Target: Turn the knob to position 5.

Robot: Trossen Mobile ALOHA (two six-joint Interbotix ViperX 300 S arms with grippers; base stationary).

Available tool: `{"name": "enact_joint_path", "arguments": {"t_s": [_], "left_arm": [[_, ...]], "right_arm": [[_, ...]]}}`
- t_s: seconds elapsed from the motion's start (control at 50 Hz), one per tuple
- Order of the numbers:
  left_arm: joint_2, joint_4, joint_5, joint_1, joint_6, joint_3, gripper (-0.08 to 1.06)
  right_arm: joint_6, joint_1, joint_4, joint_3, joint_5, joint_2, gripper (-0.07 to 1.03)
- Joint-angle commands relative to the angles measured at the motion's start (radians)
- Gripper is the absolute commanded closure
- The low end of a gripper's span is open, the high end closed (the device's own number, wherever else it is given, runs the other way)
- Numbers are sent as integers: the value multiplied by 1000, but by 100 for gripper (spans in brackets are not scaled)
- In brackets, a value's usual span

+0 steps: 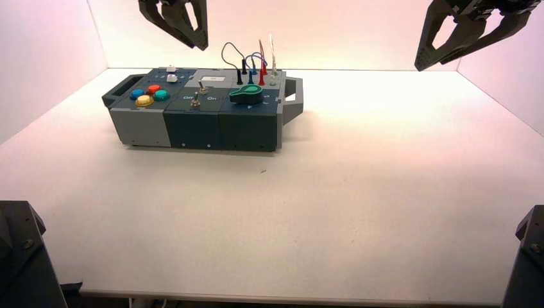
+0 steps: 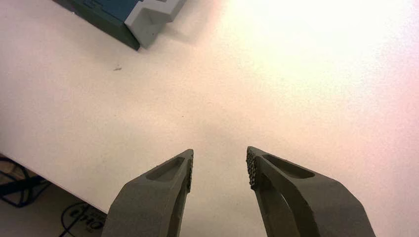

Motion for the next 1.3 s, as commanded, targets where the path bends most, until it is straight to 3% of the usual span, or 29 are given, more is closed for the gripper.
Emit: {"name": "enact_joint_path", "arguments": {"t_s": [0.02,0.26,0.5,1.3], "left_arm": [[28,-5,-18,-15,0,-26,79],[141,-8,-37,-21,-3,-84,101],[236,-8,-32,-21,-8,-140,101],[426,-8,-20,-43,-6,-218,101]], "right_arm": [[0,14,3,-17,-5,-3,39],[0,14,3,-17,-6,-5,39],[0,14,3,-17,-6,-5,39],[0,14,3,-17,-6,-6,39]]}}
